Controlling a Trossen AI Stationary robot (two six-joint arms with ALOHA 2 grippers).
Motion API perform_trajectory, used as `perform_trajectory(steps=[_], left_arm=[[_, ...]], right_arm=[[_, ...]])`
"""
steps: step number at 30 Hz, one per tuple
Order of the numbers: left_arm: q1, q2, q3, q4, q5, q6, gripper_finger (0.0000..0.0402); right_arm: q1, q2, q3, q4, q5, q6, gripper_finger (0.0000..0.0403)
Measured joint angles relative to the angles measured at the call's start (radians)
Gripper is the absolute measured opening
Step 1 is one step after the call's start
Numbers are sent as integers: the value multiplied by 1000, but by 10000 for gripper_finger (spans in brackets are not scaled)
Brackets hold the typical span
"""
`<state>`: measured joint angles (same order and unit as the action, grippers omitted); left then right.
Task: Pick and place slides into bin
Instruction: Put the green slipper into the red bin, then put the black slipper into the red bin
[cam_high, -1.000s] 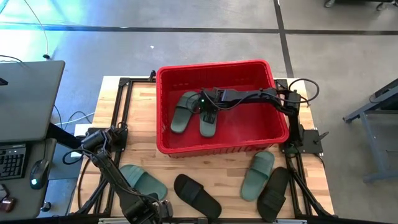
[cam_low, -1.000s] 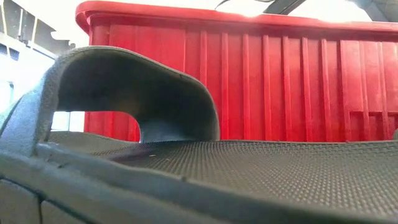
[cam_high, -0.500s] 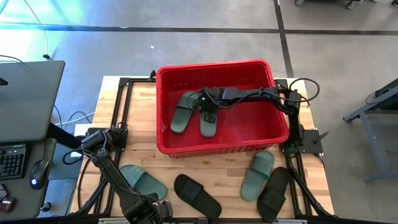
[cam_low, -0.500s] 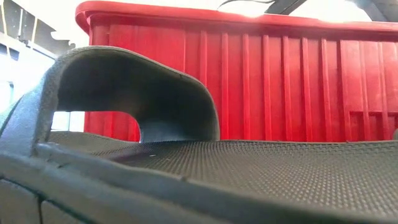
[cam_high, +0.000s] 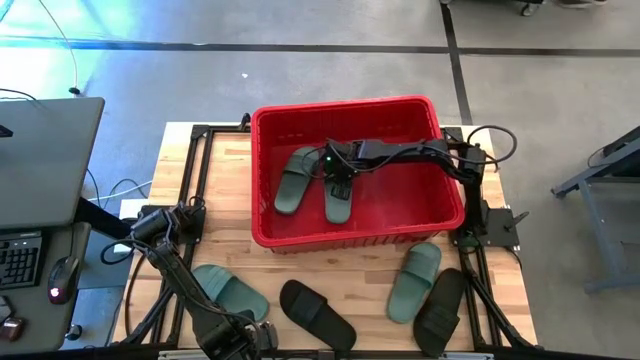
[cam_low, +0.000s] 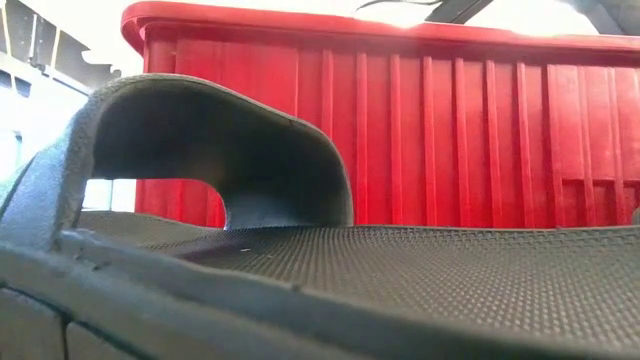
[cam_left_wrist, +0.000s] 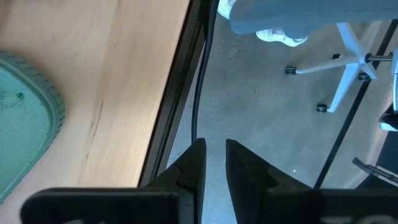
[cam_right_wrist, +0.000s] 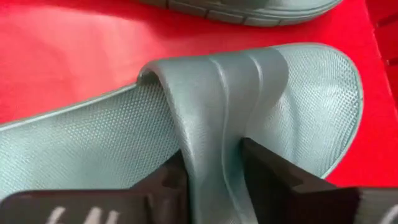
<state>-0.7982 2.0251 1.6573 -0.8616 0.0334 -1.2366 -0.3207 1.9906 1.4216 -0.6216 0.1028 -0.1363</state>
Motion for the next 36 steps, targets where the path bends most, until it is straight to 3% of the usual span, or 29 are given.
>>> perform_trajectory(steps=[7, 11, 16, 23, 30, 36], left_arm=[[0, 0, 0, 3, 0, 0, 49], [0, 0, 0, 6, 0, 0, 49], [0, 0, 0, 6, 0, 0, 49], [0, 0, 0, 7, 0, 0, 49], [0, 0, 0, 7, 0, 0, 49], [0, 0, 0, 8, 0, 0, 49]], right_arm=[[2, -36, 127, -82, 40, -21, 133], [2, -39, 262, -255, 36, -11, 133], [16, -40, 440, -444, -44, 92, 133], [64, -39, 650, -569, -154, 162, 133], [187, -39, 914, -766, -298, 269, 133], [381, -143, 852, -752, -439, 346, 133]])
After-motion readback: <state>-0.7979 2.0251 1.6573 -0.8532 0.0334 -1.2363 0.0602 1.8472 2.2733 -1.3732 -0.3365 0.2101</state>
